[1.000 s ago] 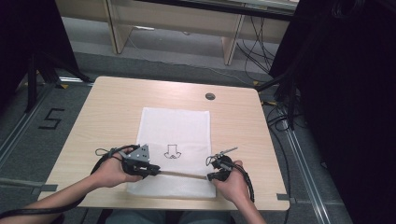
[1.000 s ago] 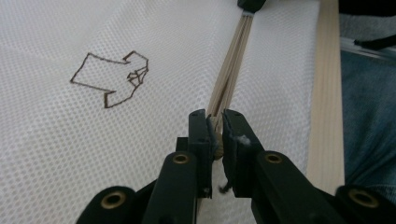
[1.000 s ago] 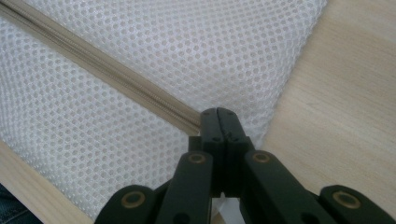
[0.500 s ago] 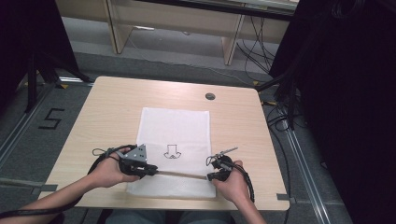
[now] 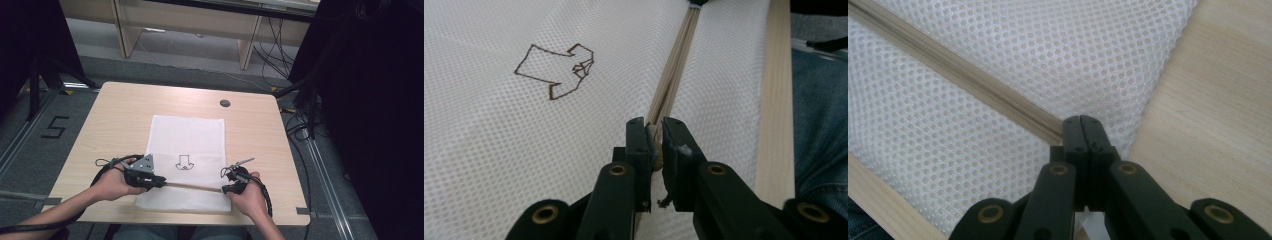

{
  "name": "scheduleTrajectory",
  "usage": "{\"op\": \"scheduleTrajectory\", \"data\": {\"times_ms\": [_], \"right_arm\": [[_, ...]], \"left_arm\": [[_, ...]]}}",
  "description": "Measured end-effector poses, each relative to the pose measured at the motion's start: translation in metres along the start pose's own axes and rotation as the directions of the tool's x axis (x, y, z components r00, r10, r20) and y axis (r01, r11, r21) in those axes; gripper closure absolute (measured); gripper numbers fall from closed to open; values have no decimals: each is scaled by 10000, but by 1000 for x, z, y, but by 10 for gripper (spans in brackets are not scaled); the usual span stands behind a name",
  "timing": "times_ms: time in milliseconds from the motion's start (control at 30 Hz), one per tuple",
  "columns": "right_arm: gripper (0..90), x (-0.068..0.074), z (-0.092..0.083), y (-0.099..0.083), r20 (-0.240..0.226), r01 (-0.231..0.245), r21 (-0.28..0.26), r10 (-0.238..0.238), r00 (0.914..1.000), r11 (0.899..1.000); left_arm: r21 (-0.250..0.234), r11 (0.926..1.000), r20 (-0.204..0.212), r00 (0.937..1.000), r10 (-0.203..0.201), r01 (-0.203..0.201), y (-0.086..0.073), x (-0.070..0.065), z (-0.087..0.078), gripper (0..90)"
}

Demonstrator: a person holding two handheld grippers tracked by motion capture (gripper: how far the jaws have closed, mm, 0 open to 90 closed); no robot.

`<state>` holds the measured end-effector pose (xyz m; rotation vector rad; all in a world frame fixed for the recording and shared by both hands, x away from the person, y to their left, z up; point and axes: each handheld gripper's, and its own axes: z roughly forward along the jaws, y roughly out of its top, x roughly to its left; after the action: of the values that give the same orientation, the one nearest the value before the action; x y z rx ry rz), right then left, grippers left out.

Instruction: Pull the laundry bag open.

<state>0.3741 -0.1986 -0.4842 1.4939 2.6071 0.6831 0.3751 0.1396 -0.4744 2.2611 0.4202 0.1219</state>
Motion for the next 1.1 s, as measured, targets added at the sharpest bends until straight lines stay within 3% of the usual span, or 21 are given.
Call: {"op": "scheduleTrajectory", "data": {"times_ms": [100, 167, 233, 300, 400, 500, 533, 600, 633, 700, 800, 833, 900, 933, 967, 1100], "right_arm": [[900, -1, 0, 0, -40, 159, -37, -159, 9999, 9999], [900, 0, 0, 0, 1, 48, 2, -48, 10000, 10000], [900, 1, -1, 0, 61, -171, 121, 170, 9998, 9998], [900, -1, 1, 0, -34, 188, -53, -188, 9998, 9998], [900, 1, -1, 0, 62, -180, 115, 180, 9998, 9998], [900, 0, 0, 0, -12, 49, -41, -49, 10000, 10000], [900, 0, 0, 0, 25, -18, 7, 18, 10000, 10000], [900, 0, 0, 0, 26, -21, 21, 21, 10000, 10000], [900, 1, -1, 0, 63, -181, 111, 180, 9998, 9998], [900, -1, 0, 0, -21, 141, -40, -141, 9999, 9999], [900, 0, 0, 0, 0, 40, 0, -40, 10000, 10000], [900, 0, 0, 0, 18, 29, -14, -29, 10000, 10000], [900, 0, 0, 0, 18, 30, -9, -30, 10000, 10000], [900, 0, 0, 0, 35, 12, 7, -12, 10000, 10000], [900, 0, 0, 0, 22, 39, 11, -39, 10000, 10000], [900, 0, 0, 0, 24, 13, -18, -13, 10000, 10000]], "left_arm": [[-28, 9999, -28, 9999, -110, 110, -1, 0, -2, 821], [1, 10000, -44, 10000, 31, -31, -1, 1, -3, 821], [-59, 9999, -40, 9999, -122, 122, -2, 1, -4, 821], [34, 10000, -62, 9999, -85, 85, -4, 3, -5, 821], [-93, 9996, -48, 9997, -258, 257, -5, 2, -5, 821], [189, 9998, -124, 9999, 2, 0, -5, 4, -7, 821], [-46, 9998, -71, 9998, -201, 201, -6, 3, -6, 821], [52, 10000, -148, 9999, -5, 5, -6, 4, -8, 821], [8, 9997, -164, 9996, -225, 225, -7, 4, -8, 821], [47, 9998, -241, 9996, -170, 171, -9, 6, -11, 821], [18, 9996, -263, 9992, -291, 292, -12, 8, -14, 821], [61, 9999, -270, 9995, -144, 146, -12, 8, -15, 821], [34, 9996, -300, 9992, -273, 274, -13, 6, -13, 821], [188, 9998, -338, 9994, -103, 109, -13, 8, -14, 821], [39, 9995, -272, 9992, -299, 301, -14, 7, -13, 821], [-61, 9997, -205, 9995, -219, 218, -15, 7, -14, 821]]}}
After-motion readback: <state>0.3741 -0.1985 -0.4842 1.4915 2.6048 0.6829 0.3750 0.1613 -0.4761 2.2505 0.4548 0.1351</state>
